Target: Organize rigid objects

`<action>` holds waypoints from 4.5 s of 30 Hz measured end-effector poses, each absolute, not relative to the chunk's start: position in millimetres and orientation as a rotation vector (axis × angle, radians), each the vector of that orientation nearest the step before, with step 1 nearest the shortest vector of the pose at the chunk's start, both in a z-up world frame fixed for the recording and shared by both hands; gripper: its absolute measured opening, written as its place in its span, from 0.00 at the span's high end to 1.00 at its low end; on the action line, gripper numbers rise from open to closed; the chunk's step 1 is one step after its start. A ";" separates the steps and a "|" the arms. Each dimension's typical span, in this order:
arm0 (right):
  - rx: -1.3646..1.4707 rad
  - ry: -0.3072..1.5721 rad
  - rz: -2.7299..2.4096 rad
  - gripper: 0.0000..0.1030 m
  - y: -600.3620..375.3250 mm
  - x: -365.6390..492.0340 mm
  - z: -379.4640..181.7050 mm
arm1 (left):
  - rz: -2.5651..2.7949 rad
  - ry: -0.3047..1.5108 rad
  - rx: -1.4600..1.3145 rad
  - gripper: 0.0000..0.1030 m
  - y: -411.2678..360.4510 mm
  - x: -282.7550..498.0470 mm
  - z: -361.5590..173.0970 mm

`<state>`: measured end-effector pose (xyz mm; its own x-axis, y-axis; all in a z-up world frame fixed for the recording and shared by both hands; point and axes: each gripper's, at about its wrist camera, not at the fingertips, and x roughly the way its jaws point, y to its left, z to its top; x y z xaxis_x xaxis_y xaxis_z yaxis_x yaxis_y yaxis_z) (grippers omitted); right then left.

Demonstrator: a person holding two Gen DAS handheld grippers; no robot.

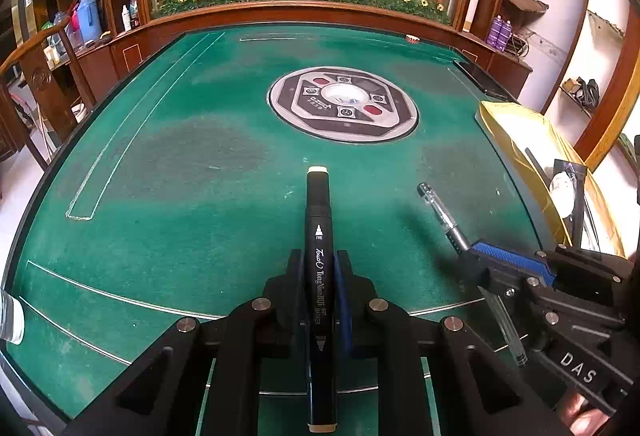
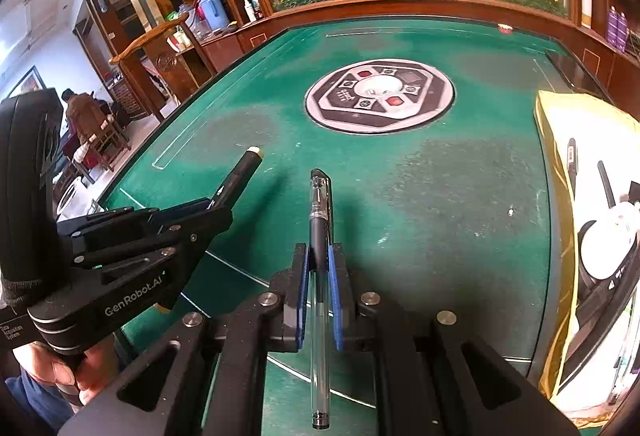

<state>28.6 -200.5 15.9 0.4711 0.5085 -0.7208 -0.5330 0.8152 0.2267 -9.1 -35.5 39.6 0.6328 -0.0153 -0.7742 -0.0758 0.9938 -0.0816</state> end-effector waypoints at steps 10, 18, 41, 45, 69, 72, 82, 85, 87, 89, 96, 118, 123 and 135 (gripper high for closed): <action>0.032 0.856 0.642 0.91 -220.9 34.1 19.7 | 0.040 0.883 -0.076 0.85 -52.0 -7.0 46.3; 0.083 0.830 0.626 0.91 -247.4 32.5 25.1 | 0.034 0.896 -0.033 0.85 -70.8 -1.3 49.0; 0.317 0.658 0.405 0.91 -408.7 31.2 62.6 | -0.321 0.895 -0.036 0.86 -227.3 24.7 104.4; 0.324 0.660 0.367 0.91 -425.4 32.0 55.9 | -0.342 0.921 -0.036 0.86 -250.4 32.3 98.0; 0.249 0.757 0.276 0.91 -432.3 60.9 22.3 | -0.363 0.899 0.059 0.84 -296.0 46.7 63.2; 0.246 0.757 0.273 0.91 -431.0 61.9 23.5 | -0.366 0.892 0.061 0.84 -294.5 46.3 62.8; 0.246 0.759 0.270 0.91 -431.5 62.3 23.8 | -0.373 0.881 0.073 0.84 -294.2 43.4 60.6; 0.246 0.759 0.269 0.91 -431.8 62.5 23.5 | -0.374 0.876 0.077 0.84 -294.9 41.9 60.8; 0.246 0.759 0.269 0.91 -432.2 62.7 23.2 | -0.375 0.873 0.084 0.84 -295.7 40.7 60.5; 0.244 0.760 0.268 0.91 -432.0 62.6 23.3 | -0.380 0.873 0.091 0.83 -296.7 39.8 59.6; 0.242 0.761 0.266 0.90 -433.6 61.7 22.7 | -0.387 0.871 0.113 0.78 -300.0 37.7 55.4; 0.196 0.690 0.223 0.34 -431.9 31.7 47.9 | -0.373 0.716 0.113 0.12 -258.8 -0.3 81.3; 0.193 0.654 0.183 0.22 -427.5 17.6 54.0 | -0.330 0.653 0.099 0.07 -240.2 -13.6 85.1; 0.165 0.600 0.133 0.18 -405.8 0.3 61.1 | -0.235 0.634 0.153 0.01 -189.9 -28.5 80.5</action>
